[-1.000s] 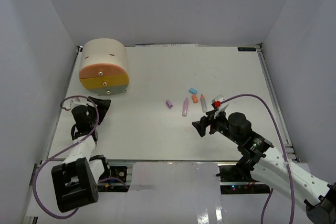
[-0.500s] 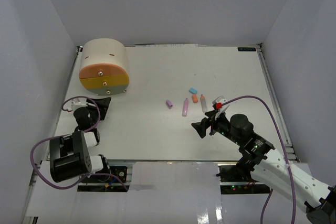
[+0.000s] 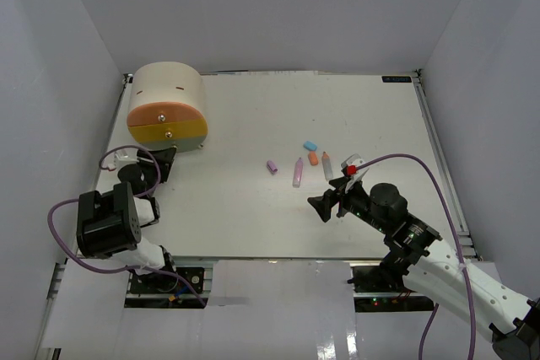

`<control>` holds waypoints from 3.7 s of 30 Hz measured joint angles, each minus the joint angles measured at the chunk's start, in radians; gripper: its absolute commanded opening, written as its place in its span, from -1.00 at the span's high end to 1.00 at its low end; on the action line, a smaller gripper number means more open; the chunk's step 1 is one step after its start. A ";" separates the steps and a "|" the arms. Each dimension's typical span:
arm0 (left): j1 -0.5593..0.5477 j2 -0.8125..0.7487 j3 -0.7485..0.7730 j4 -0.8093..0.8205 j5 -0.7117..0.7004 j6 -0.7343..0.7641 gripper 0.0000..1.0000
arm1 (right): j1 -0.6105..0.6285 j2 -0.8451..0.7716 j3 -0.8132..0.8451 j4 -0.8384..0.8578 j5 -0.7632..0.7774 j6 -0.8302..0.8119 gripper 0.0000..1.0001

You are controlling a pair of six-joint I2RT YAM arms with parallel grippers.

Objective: Sort the stationery into containers
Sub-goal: Open the drawer in the storage box.

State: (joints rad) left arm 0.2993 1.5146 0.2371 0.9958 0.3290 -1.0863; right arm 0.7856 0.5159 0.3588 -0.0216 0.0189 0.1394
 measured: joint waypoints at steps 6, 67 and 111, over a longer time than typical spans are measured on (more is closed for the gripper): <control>0.000 0.065 0.044 0.029 -0.001 -0.004 -0.17 | 0.000 0.002 0.000 0.002 0.000 -0.006 -0.80; 0.000 0.146 0.066 0.029 0.047 0.061 -0.04 | 0.000 0.021 0.000 0.002 0.000 -0.016 -0.82; 0.001 0.273 0.150 0.163 0.087 0.027 0.47 | 0.000 0.043 0.000 0.002 0.000 -0.016 -0.82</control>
State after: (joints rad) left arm 0.3000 1.7878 0.3870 1.1591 0.4164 -1.0588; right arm 0.7856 0.5591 0.3588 -0.0193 0.0185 0.1230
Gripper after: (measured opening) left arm 0.361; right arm 0.908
